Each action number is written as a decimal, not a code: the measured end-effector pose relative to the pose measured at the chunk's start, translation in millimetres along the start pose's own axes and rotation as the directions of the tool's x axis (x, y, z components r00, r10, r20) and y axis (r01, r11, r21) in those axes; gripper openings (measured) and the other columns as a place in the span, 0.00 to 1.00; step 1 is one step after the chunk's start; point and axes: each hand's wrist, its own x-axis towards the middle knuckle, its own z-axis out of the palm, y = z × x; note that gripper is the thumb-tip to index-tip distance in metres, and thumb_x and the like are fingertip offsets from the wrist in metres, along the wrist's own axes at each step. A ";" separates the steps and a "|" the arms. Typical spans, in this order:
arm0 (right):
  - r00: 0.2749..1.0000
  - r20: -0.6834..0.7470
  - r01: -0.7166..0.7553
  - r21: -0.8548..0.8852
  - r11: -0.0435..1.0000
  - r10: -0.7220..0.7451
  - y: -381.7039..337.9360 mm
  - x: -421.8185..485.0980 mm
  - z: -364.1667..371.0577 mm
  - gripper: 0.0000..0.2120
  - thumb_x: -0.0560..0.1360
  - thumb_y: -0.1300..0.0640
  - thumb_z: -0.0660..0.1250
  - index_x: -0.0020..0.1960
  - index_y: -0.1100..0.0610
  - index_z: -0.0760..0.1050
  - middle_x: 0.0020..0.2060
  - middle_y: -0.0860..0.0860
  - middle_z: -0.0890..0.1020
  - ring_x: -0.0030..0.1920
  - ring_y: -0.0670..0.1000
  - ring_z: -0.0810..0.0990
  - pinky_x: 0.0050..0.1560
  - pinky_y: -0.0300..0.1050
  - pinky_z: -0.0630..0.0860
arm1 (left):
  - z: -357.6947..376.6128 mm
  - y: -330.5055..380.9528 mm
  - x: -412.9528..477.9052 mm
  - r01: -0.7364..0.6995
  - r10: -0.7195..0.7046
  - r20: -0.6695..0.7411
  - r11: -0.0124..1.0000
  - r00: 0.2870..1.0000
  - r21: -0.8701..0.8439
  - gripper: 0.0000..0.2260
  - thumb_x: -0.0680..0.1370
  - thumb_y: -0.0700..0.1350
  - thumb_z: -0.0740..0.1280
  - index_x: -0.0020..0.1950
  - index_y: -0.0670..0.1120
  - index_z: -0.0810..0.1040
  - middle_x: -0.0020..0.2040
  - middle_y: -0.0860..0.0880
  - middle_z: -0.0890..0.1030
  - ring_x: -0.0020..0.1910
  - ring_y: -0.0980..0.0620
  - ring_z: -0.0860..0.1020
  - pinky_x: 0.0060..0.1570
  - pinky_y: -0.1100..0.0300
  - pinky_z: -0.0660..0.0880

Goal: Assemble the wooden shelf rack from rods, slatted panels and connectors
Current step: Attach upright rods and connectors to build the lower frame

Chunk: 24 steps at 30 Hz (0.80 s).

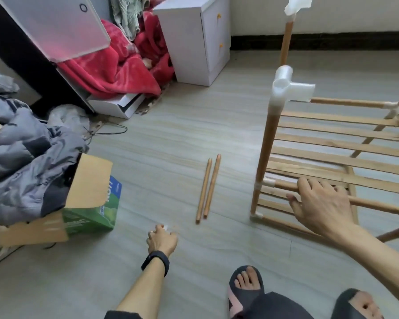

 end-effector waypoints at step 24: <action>0.995 -0.077 0.059 0.041 0.997 -0.056 -1.3 0.7 3.2 0.17 0.73 0.46 0.67 0.53 0.58 0.71 0.46 0.55 0.78 0.44 0.60 0.77 0.44 0.53 0.69 | 70.8 47.3 -17.8 -0.344 0.303 0.421 0.939 0.855 0.022 0.12 0.76 0.47 0.74 0.57 0.48 0.78 0.52 0.47 0.79 0.45 0.47 0.82 0.45 0.58 0.79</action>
